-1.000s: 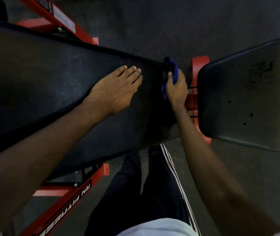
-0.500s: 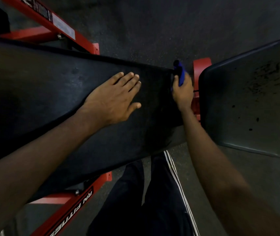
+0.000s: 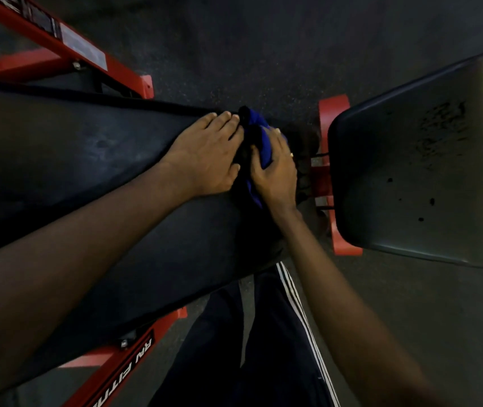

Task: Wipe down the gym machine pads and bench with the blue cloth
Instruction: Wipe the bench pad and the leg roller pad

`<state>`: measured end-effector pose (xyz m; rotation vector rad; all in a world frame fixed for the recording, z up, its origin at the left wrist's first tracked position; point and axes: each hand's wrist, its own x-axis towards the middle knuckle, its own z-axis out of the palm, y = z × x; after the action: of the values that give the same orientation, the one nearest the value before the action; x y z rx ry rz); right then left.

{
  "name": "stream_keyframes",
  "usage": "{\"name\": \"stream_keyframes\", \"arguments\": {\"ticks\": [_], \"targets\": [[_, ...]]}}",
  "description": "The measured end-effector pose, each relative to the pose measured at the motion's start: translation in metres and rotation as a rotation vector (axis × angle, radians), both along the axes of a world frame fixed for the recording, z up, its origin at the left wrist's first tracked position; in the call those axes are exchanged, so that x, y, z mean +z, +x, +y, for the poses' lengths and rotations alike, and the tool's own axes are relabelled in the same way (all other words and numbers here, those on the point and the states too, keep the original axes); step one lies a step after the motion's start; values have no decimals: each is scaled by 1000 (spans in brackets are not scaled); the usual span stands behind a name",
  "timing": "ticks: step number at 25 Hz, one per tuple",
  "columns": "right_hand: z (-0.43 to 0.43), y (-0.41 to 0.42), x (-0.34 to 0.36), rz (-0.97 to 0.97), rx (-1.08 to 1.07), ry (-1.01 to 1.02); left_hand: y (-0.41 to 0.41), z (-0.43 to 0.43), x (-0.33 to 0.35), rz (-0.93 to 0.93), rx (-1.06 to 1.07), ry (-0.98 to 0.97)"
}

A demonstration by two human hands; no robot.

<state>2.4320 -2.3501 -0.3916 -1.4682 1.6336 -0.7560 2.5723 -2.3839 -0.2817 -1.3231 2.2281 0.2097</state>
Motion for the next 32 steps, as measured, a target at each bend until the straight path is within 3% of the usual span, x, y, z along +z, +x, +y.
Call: {"name": "stream_keyframes", "arguments": {"ticks": [8, 11, 17, 25, 29, 32], "targets": [[-107, -55, -76, 116, -144, 397, 0, 1, -17, -59, -119, -89], [-89, -39, -52, 99, -173, 344, -2, -1, -21, -22, -154, -70], [29, -25, -23, 30, -140, 113, -6, -7, -30, 17, -244, 39], [-65, -91, -106, 36, -268, 524, -5, -7, -29, -9, -274, 18], [-4, -75, -78, 32, -308, 462, -5, -7, -29, -8, -266, 29], [66, -51, -41, 61, -208, 299, -6, -8, -30, -14, -258, 29]]}}
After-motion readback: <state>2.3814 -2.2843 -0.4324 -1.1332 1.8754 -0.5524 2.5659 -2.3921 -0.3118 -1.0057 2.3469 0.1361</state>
